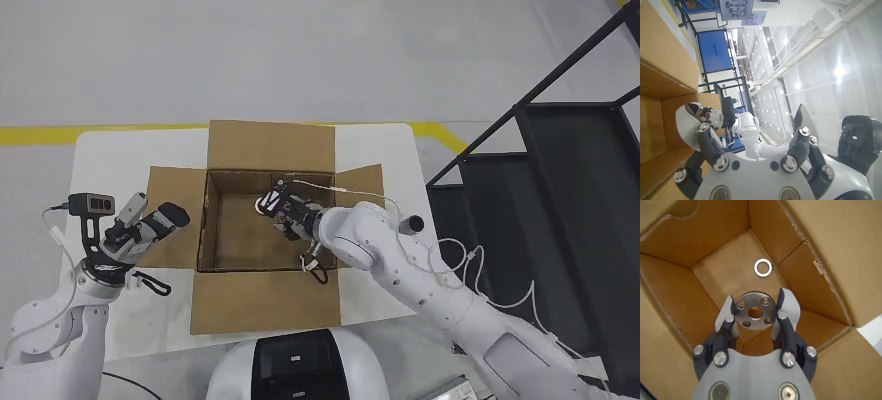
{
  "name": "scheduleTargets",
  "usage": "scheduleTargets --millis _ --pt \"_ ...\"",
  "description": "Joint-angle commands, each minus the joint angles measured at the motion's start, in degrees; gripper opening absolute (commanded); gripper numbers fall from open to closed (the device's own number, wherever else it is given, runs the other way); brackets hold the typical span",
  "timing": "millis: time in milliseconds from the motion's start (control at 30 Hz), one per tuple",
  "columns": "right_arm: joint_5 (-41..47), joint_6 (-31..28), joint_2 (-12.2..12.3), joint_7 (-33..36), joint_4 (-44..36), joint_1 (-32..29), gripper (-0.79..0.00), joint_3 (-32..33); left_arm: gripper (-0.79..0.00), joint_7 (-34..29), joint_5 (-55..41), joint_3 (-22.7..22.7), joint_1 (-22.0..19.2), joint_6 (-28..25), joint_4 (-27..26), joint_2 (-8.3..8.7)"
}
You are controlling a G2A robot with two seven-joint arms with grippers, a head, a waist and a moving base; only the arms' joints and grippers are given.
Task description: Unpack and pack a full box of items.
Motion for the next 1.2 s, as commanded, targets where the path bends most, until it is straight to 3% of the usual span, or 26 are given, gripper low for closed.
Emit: scheduleTargets --millis 0,233,467,900,1167 --pt "-0.10 0.53 -0.81 -1.20 3.41 1.22 -0.785 -1.66 0.000 0.00 0.00 0.00 0.00 0.00 0.00 0.00" --pt "-0.19 1.69 -2.91 -6.63 11.58 3.33 -0.785 -4.12 0.000 0.00 0.00 0.00 0.00 0.00 0.00 0.00" --pt "0.82 3.02 -5.06 -6.59 19.89 6.87 -0.785 -5.28 0.000 0.00 0.00 0.00 0.00 0.00 0.00 0.00" --pt "5.82 0.60 -11.88 -8.76 38.05 14.56 -0.785 -10.94 0.000 0.00 0.00 0.00 0.00 0.00 0.00 0.00" --pt "5.03 -0.92 -14.21 -10.83 40.99 14.68 -0.785 -12.97 0.000 0.00 0.00 0.00 0.00 0.00 0.00 0.00"
